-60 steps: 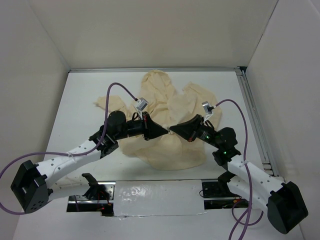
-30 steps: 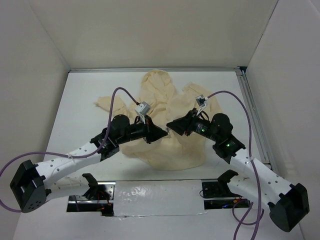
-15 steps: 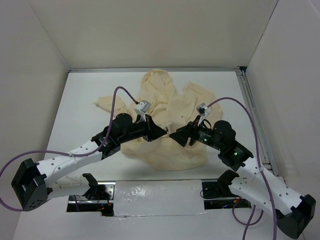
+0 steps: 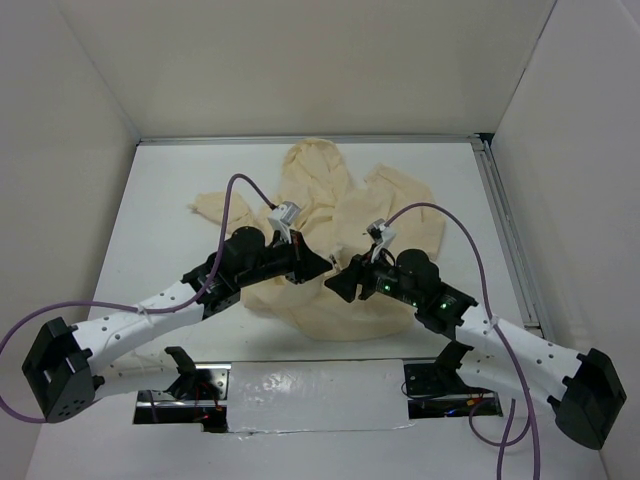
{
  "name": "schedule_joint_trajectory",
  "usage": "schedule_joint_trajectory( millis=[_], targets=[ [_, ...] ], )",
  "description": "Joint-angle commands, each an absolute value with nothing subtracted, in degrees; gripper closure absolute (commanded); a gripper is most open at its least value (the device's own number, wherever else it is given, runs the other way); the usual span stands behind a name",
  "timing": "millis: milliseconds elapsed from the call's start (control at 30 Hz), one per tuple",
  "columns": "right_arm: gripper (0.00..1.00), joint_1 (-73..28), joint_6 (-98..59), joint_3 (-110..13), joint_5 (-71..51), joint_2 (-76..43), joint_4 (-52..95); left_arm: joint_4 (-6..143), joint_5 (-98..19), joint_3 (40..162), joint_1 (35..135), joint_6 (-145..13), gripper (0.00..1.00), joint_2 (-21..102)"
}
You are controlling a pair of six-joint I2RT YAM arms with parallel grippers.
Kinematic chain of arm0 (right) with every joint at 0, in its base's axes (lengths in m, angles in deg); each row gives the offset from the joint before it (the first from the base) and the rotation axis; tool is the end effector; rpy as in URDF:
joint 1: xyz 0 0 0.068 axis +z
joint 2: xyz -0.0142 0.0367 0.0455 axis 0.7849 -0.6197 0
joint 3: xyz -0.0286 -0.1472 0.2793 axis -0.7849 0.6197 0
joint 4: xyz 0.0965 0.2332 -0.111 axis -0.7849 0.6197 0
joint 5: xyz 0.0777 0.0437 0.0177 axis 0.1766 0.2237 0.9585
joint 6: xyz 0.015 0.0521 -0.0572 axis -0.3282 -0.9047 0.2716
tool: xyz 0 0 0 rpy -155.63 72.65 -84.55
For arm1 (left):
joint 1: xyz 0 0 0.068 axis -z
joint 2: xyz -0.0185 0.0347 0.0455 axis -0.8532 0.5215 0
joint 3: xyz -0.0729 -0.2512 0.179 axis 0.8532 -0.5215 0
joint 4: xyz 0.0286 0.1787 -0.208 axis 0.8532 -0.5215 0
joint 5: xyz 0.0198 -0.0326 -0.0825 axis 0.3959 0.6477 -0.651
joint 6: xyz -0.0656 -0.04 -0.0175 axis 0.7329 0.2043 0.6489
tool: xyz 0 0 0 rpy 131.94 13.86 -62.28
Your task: Zip up the jacket
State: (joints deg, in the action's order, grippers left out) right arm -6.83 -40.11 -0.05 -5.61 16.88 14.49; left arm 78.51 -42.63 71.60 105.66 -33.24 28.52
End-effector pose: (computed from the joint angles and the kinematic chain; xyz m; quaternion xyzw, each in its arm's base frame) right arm 0.1402 0.1595 0.2724 -0.1814 0.7658 0.4282 0.4443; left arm 0.1853 -0.2190 0.3316 0.0852 0.7548 -0.5138 0.3989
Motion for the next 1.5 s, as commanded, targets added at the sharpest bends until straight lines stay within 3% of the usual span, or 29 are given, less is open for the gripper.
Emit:
schedule_joint_trajectory(
  millis=[0, 167, 200, 267, 300, 433, 500, 800, 1033, 1467],
  targets=[
    [0.36, -6.10, -41.32, -0.22, -10.07, 15.98, 6.06, 80.43, -43.21, 73.64, 105.94, -32.54, 1.00, 26.61],
    [0.39, -5.66, -40.71, 0.30, -9.38, 15.01, 2.99, 80.52, -43.73, 73.46, 105.94, -32.63, 1.00, 26.34],
    [0.43, -5.65, -40.45, 0.22, -9.29, 15.01, 2.63, 80.69, -43.82, 73.29, 105.94, -32.71, 1.00, 26.34],
    [0.59, -5.48, -40.70, -1.01, -10.95, 14.40, 5.17, 80.78, -43.39, 73.02, 105.94, -32.62, 1.00, 26.08],
    [0.75, -5.57, -40.79, -1.36, -10.96, 14.22, 5.96, 80.60, -43.30, 73.20, 105.94, -32.71, 1.00, 25.91],
    [0.87, -5.57, -41.06, -3.20, -8.85, 14.04, 12.35, 79.99, -41.72, 73.37, 105.94, -33.50, 1.00, 25.82],
    [1.00, -5.39, -41.67, -4.78, -7.54, 14.48, 15.88, 79.81, -41.36, 73.11, 105.94, -34.11, 1.00, 25.82],
    [1.00, -5.57, -43.60, -17.86, -2.61, 12.99, 35.11, 75.59, -40.66, 72.50, 105.94, -36.22, 1.00, 27.66],
    [1.00, -9.25, -41.59, -28.51, 7.31, 5.88, 41.64, 73.58, -44.17, 73.02, 108.05, -40.44, 1.00, 28.01],
    [1.00, -21.29, -57.31, -28.96, 14.26, 1.65, 28.47, 66.72, -55.77, 67.40, 109.28, -39.83, 1.00, 26.96]
  ],
)
